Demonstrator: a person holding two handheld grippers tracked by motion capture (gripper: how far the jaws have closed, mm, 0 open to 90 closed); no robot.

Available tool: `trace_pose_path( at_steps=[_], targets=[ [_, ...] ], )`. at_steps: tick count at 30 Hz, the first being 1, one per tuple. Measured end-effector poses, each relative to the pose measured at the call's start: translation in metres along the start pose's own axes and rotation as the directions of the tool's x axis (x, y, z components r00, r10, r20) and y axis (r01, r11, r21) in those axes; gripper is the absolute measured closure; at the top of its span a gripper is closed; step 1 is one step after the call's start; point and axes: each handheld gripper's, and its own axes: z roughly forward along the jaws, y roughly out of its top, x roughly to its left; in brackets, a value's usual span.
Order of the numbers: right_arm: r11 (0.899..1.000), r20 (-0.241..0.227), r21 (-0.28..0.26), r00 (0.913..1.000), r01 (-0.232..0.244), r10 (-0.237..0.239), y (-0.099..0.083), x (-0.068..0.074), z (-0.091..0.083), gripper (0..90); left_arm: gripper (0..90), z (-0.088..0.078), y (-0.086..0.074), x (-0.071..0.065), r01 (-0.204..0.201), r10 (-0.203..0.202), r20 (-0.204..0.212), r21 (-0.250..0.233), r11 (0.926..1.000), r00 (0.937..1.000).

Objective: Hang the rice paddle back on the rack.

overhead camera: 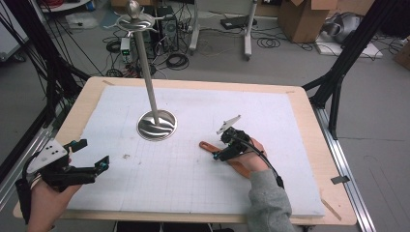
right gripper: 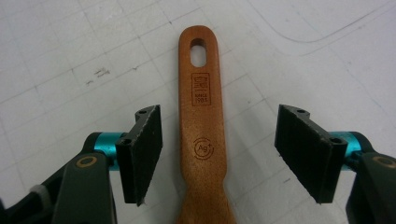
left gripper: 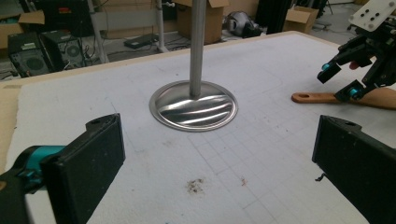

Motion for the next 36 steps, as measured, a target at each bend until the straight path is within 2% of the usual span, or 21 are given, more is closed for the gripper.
trace_pose_path(
  at_steps=[11,19,29,36],
  targets=[
    [0.998,-0.012,0.053,0.9998,-0.016,0.017,-0.0004,-0.0001,0.0043,40.7,2.9,-0.0006,-0.0007,0.0003,0.001,-0.001,-0.001,0.003,1.0000,1.0000],
    [0.998,-0.035,0.066,0.9992,-0.015,0.018,-0.0010,0.0009,0.0040,47.2,2.9,-0.0004,-0.0014,0.0009,0.001,-0.001,-0.001,0.009,1.0000,1.0000],
    [0.997,-0.036,0.073,0.9991,-0.019,0.022,-0.0020,0.0009,0.0025,53.4,2.9,-0.0008,-0.0014,0.0016,0.003,-0.003,-0.005,0.007,1.0000,1.0000],
    [0.996,-0.034,0.085,0.9992,-0.020,0.023,-0.0031,0.0016,0.0001,63.9,2.9,0.0000,-0.0015,0.0018,0.002,-0.002,-0.005,0.010,1.0000,1.0000]
  ],
)
